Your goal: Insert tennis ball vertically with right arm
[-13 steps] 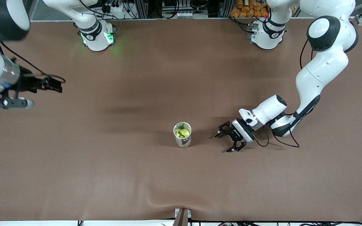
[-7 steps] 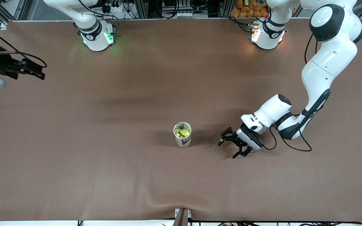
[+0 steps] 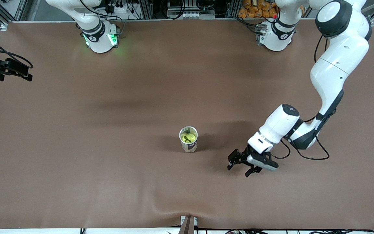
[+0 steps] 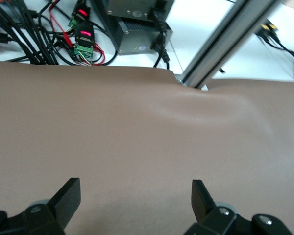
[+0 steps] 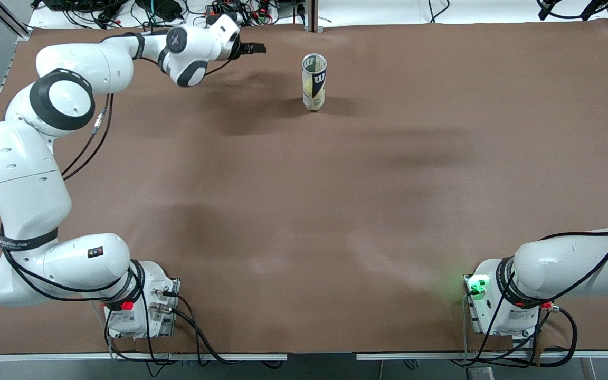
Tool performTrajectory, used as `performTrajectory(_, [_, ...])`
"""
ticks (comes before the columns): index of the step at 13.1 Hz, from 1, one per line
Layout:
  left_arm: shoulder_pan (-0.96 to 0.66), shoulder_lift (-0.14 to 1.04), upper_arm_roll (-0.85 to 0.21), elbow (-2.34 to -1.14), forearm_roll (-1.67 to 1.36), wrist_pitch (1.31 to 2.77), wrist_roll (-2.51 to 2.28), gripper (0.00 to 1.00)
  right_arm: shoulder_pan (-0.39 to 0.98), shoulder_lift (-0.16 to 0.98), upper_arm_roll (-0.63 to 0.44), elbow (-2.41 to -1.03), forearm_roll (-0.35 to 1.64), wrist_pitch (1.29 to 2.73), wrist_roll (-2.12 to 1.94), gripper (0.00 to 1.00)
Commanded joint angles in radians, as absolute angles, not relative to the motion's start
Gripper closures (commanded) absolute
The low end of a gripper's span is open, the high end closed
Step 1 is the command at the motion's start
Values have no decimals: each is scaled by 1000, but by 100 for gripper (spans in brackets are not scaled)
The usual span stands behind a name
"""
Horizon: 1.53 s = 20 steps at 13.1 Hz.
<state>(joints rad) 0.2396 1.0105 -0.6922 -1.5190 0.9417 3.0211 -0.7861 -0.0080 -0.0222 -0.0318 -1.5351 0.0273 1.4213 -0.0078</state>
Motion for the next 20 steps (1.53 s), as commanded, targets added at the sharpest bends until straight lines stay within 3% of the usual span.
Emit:
performTrajectory(1, [238,997,-739,-1447,861,2846,-813,0,-17,-54,-25,-1532,15,1413,-21,0])
performTrajectory(5, [314,983,-882,-1415,856,2581,-813,0,-17,-60,-23,-1545,3,1416,-21,0])
performTrajectory(8, [321,982,-988,-1316,824,2266,-799,0,-12,-61,-20,-1545,-14,1424,-15,0])
performTrajectory(10, [357,976,-1056,-1313,821,2168,-798,0,-17,-64,-23,-1543,-12,1416,-11,0])
performTrajectory(15, [483,974,-1343,-1312,812,1825,-785,0,8,-64,-17,-1539,3,1422,-6,0])
performTrajectory(17, [517,974,-1417,-1313,798,1750,-785,0,6,-63,-17,-1540,2,1419,-6,0])
performTrajectory(20, [514,974,-1434,-1312,801,1749,-785,0,6,-67,-18,-1540,3,1405,-6,0])
